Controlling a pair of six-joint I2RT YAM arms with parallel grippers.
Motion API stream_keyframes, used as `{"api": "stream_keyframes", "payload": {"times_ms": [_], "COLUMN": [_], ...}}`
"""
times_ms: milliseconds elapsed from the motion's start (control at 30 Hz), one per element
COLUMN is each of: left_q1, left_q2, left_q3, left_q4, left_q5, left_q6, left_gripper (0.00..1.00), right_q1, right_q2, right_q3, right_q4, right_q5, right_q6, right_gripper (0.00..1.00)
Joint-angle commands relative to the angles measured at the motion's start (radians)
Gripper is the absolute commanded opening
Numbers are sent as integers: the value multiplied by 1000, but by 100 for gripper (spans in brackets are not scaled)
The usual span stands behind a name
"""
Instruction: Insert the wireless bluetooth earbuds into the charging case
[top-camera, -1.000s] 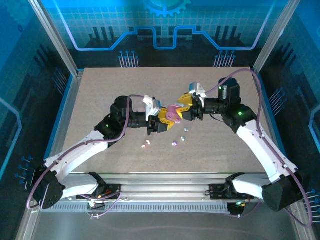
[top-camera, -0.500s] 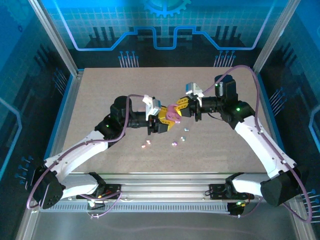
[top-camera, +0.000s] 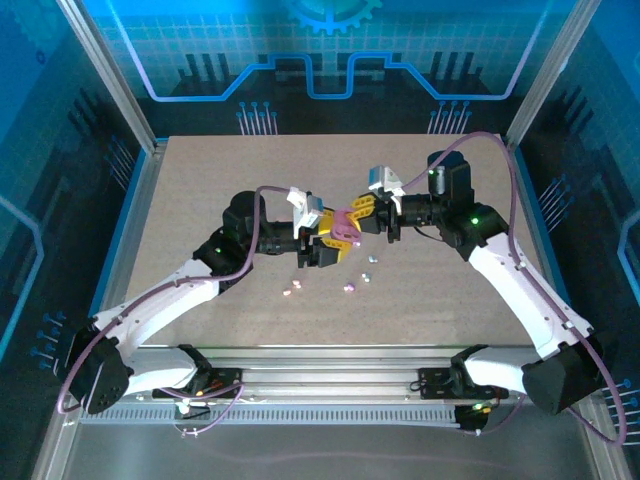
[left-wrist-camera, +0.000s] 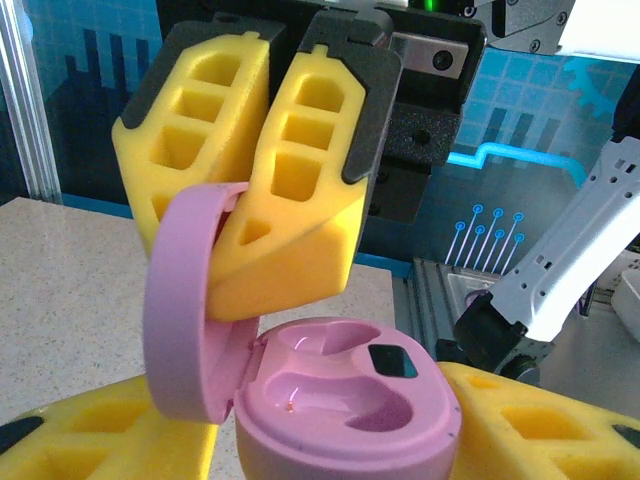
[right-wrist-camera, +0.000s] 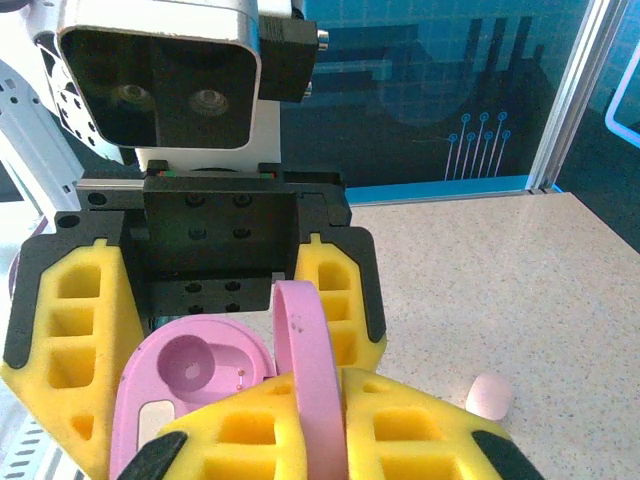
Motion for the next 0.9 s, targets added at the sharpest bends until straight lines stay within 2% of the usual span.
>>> {"api": "stream_keyframes", "payload": {"times_ms": [0,467,700,867], "left_q1": [-6,-9,-9,-9], "left_q2": [5,4,-1,0], "left_q3": [20,26,34,31], "left_q4": [5,-27,-41,-6], "left_q5": [26,11,8,4], "left_q6": [12,39,53,32], "left_gripper": [57,57,49,48], "right_q1": [16,18,18,18], "right_q2": [-20,-26,-30,-29], "right_q3": [-13,-21,-24,-24], "right_q4": [29,49,55,44], "right_q5": [3,15,24,20], "right_q6": [8,17,23,10], "right_gripper": [13,13,15,16]}}
